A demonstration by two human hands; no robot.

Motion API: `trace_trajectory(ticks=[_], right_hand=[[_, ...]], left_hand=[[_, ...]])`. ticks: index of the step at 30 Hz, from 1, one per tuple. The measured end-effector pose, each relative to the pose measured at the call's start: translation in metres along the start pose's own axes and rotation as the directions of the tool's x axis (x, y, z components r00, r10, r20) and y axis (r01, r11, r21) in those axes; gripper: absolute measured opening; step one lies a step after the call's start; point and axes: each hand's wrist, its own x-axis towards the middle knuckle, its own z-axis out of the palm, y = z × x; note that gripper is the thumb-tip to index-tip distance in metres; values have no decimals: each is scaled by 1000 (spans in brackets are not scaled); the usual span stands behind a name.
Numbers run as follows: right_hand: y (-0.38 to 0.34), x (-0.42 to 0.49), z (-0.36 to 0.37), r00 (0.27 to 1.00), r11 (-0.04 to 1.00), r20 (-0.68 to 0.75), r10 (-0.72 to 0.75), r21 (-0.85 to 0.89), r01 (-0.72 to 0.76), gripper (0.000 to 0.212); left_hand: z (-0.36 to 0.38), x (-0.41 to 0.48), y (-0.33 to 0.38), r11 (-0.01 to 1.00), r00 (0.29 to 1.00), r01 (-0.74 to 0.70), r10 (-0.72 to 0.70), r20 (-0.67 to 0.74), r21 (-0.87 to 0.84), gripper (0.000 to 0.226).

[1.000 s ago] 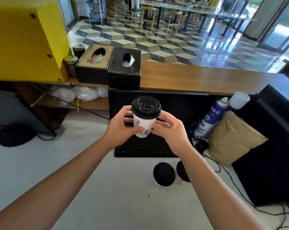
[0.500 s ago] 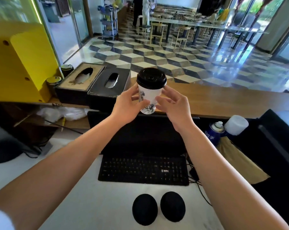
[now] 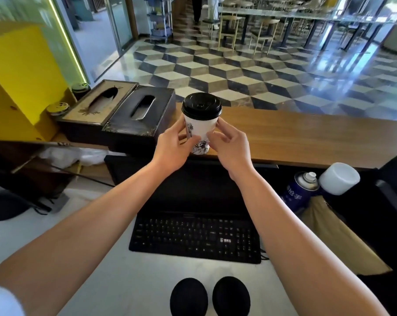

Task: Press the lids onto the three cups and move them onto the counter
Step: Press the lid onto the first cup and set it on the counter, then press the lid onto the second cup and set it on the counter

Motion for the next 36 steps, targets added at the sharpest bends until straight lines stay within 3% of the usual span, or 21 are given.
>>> trace_trajectory(ticks=[14, 17, 19, 23, 25, 27, 29, 31, 33, 36], right_hand=[[0, 0, 4, 1000, 996, 10, 20, -82, -19, 49], [-1, -12, -1, 994, 992, -53, 92, -86, -97, 61], [-3, -25, -7, 989, 991, -110, 97, -76, -106, 54], [-14, -64, -15, 989, 988, -134, -67, -148, 47, 32], [-13, -90, -15, 980, 965, -80, -182, -205, 162, 25], [-3, -118, -11, 973, 924, 60, -224, -306, 231, 28], [17, -143, -5, 956, 851, 260, -137, -463, 248, 38], [40, -168, 3, 910, 790, 409, 68, -579, 201, 49], [63, -190, 9, 837, 760, 486, 253, -635, 139, 54], [89, -218, 14, 747, 708, 538, 391, -694, 130, 64]], left_hand=[[0, 0, 7, 999, 999, 29, -29, -15, 15, 66], [-4, -12, 6, 995, 995, 92, -90, -44, 38, 79], [-6, -28, 9, 995, 991, 101, -99, -86, 14, 83], [-14, -63, 25, 992, 973, -125, 127, -193, 24, 39], [-16, -84, 27, 975, 966, -214, 221, -133, 61, 24], [-16, -109, 19, 961, 971, -239, 240, 11, 139, 29], [-13, -138, -2, 953, 972, -212, 182, 152, 216, 32], [-9, -167, -29, 956, 969, -132, 68, 238, 262, 32], [-4, -198, -58, 945, 953, -21, -80, 292, 327, 33], [1, -244, -97, 916, 900, 105, -254, 355, 388, 43]])
